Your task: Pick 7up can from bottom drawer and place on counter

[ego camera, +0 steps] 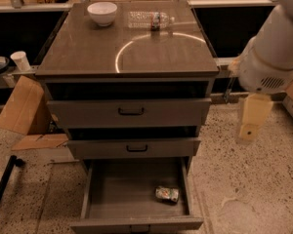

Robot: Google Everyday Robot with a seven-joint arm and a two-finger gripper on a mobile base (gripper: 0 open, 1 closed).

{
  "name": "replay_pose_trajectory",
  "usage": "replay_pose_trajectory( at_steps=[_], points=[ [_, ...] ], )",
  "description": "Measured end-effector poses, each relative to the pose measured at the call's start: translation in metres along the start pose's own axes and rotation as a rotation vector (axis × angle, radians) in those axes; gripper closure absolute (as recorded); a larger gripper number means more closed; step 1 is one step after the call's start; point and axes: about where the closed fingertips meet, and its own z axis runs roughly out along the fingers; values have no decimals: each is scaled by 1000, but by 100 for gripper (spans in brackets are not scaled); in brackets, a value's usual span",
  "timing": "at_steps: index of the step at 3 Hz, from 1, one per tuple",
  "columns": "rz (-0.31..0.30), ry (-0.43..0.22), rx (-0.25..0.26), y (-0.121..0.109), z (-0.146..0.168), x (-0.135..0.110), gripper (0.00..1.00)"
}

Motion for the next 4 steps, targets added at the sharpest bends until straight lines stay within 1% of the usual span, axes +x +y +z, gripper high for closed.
replay_pose_trajectory(
  at_steps=[1, 2, 3, 4],
  points=[
    [-39, -48, -46, 3, 62, -1, 0],
    [-55, -112, -94, 12, 111, -3, 0],
    [-49, -187, -150, 25, 159, -9, 0],
    [-49, -187, -150, 25, 159, -9, 0]
  ],
)
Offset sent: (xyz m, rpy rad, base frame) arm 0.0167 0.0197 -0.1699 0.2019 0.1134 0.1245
